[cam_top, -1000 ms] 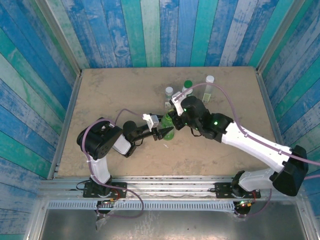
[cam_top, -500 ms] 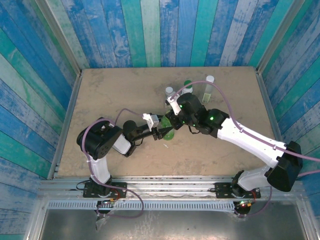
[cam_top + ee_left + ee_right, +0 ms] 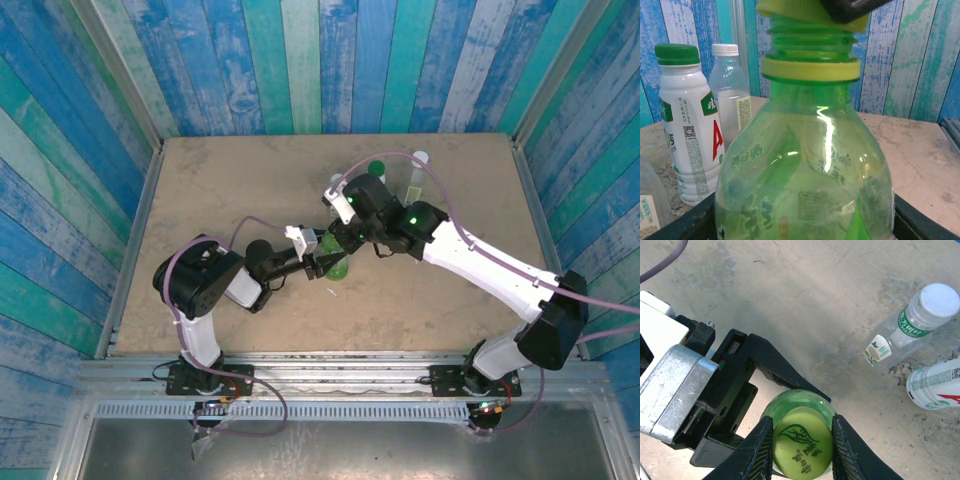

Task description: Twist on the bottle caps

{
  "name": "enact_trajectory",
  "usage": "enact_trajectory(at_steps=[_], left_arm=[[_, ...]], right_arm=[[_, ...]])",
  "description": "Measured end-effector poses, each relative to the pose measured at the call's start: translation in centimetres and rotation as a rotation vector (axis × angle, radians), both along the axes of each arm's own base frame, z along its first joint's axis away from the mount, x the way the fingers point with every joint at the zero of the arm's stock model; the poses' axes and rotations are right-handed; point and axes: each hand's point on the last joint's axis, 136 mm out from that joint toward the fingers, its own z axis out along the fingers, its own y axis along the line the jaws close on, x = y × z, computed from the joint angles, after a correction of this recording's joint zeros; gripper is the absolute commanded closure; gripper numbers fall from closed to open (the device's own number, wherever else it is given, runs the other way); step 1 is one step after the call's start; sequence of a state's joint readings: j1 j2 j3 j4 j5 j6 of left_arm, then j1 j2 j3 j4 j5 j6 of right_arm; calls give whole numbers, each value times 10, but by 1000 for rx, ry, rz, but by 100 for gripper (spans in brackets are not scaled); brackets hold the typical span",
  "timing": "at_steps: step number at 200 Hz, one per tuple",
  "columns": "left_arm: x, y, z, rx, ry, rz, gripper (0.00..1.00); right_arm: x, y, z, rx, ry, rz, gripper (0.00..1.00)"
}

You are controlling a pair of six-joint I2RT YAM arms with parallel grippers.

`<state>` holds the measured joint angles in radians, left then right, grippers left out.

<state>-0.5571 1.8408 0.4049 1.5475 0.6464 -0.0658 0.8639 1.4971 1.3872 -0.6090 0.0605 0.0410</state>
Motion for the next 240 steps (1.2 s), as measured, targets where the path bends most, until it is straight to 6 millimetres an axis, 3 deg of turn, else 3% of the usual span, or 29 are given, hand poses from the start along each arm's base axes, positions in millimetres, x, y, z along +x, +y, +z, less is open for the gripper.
enact_trajectory(at_steps=[216, 240], left_arm=[[1, -2, 0, 3, 3, -8, 35], [0, -3, 0, 5, -3, -14, 35]], right_arm=[[5, -4, -1, 1, 80, -16, 65], [5, -5, -9, -21, 100, -18, 61]])
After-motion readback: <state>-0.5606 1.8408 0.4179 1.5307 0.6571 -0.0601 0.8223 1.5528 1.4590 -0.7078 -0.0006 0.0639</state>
